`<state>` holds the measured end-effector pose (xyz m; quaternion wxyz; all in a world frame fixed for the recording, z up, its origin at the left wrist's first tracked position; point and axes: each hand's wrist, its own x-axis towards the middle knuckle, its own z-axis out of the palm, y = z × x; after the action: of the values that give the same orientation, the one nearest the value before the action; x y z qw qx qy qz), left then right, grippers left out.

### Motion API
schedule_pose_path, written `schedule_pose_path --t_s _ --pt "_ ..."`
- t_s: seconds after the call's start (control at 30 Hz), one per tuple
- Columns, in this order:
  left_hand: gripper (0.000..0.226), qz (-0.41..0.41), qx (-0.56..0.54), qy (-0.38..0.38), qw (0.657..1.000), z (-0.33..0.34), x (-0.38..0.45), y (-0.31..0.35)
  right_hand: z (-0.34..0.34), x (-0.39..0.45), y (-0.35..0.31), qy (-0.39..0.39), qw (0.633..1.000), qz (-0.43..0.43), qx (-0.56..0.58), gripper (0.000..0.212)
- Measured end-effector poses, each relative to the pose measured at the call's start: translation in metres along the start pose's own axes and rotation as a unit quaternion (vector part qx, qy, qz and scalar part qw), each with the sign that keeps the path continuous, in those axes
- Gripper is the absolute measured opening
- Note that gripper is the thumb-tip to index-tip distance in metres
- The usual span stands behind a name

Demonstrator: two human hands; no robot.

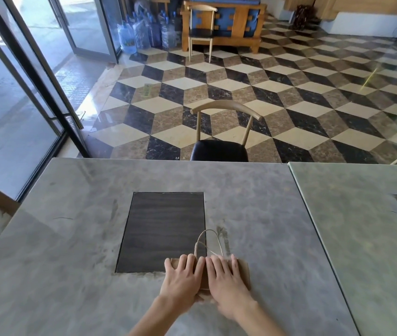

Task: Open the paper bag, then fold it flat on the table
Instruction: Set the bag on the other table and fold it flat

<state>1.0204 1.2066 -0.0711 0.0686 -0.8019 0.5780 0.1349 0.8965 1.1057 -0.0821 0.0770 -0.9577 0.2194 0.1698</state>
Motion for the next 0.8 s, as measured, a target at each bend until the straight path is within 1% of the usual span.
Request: schedule_pose_path --t_s 0.07,0.13,0.2,0.27,0.37,0.4,0.5,0.57,0.67,0.73,0.8 --pt "0.107 0.005 0.013 0.019 1.000 0.004 0.001 0.000 0.001 -0.001 0.001 0.015 1.000 0.001 -0.010 0.118" --pt "0.107 0.003 0.022 0.022 1.000 0.008 0.002 0.000 0.000 -0.003 0.002 0.034 0.999 -0.002 0.000 0.117" --pt "0.107 -0.013 0.014 0.003 1.000 0.006 0.002 0.006 0.001 -0.004 0.002 0.049 0.999 -0.019 0.001 0.115" --pt "0.105 -0.027 0.011 -0.020 0.999 -0.002 0.002 0.016 0.005 -0.003 0.001 0.046 0.999 -0.023 -0.002 0.113" --pt "0.097 -0.034 0.046 -0.006 0.998 -0.003 0.002 0.029 0.015 0.000 0.000 0.052 0.998 -0.007 -0.027 0.097" --pt "0.096 -0.038 0.056 -0.007 0.998 -0.003 0.001 0.031 0.018 0.000 0.001 0.059 0.998 -0.008 -0.028 0.095" --pt "0.093 -0.035 0.070 0.005 0.997 0.002 -0.003 0.035 0.017 -0.004 0.001 0.061 0.998 -0.013 -0.017 0.103" --pt "0.095 -0.034 0.062 0.010 0.997 0.006 -0.004 0.033 0.015 -0.009 0.003 0.075 0.997 -0.029 -0.014 0.103" --pt "0.099 -0.027 0.000 -0.022 0.999 0.008 -0.002 0.021 0.014 -0.013 0.012 0.078 0.996 -0.051 -0.001 0.102" --pt "0.087 -0.009 -0.035 0.006 0.999 0.012 0.000 0.014 0.008 -0.015 0.019 0.061 0.997 -0.048 0.030 0.098" --pt "0.067 -0.025 -0.066 0.023 0.997 0.012 -0.001 0.009 0.002 -0.014 0.023 0.079 0.993 -0.056 0.071 0.094"
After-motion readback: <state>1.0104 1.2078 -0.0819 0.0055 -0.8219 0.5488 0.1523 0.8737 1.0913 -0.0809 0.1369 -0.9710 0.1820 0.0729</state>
